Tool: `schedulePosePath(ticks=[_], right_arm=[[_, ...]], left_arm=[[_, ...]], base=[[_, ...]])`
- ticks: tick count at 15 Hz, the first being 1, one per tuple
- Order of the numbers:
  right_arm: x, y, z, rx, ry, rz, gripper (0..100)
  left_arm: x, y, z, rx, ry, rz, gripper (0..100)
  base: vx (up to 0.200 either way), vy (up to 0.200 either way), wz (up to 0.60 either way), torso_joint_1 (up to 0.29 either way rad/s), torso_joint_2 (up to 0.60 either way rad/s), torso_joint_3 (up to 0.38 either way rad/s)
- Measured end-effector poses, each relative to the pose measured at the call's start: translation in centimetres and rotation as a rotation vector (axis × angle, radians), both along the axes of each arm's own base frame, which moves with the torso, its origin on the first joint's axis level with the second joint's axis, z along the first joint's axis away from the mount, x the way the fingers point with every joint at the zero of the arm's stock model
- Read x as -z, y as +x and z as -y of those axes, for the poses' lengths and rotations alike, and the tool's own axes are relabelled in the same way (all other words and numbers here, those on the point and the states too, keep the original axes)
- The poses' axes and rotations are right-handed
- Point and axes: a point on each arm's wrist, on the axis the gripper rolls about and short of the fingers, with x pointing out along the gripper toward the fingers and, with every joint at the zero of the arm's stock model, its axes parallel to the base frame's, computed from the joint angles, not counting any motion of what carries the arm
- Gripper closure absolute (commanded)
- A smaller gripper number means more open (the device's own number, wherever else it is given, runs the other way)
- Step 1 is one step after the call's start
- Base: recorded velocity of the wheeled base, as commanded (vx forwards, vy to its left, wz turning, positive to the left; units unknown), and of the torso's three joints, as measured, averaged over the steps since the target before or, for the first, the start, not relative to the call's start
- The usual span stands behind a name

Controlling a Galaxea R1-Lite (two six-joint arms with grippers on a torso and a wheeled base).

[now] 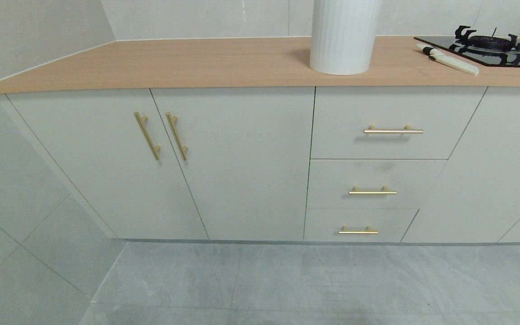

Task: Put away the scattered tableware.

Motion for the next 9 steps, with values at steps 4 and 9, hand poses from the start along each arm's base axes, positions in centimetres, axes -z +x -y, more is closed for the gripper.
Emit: schedulePosePath(ticks=[4,9], right_arm=[[0.02,0.01,-0.02,-0.014,0.016,0.001,0],[0.03,0.01,-0.02,-0.012,0.034,0.0,0]], left_arm=[[0.0,0.0,0.0,0.0,0.0,0.0,0],[-0.03,-0.01,0.0,0.0,0.0,0.001,0]], base=[[0.0,0.0,0.0,0.0,0.0,0.0],[0.16,0.0,0.0,0.003,0.0,0.001]])
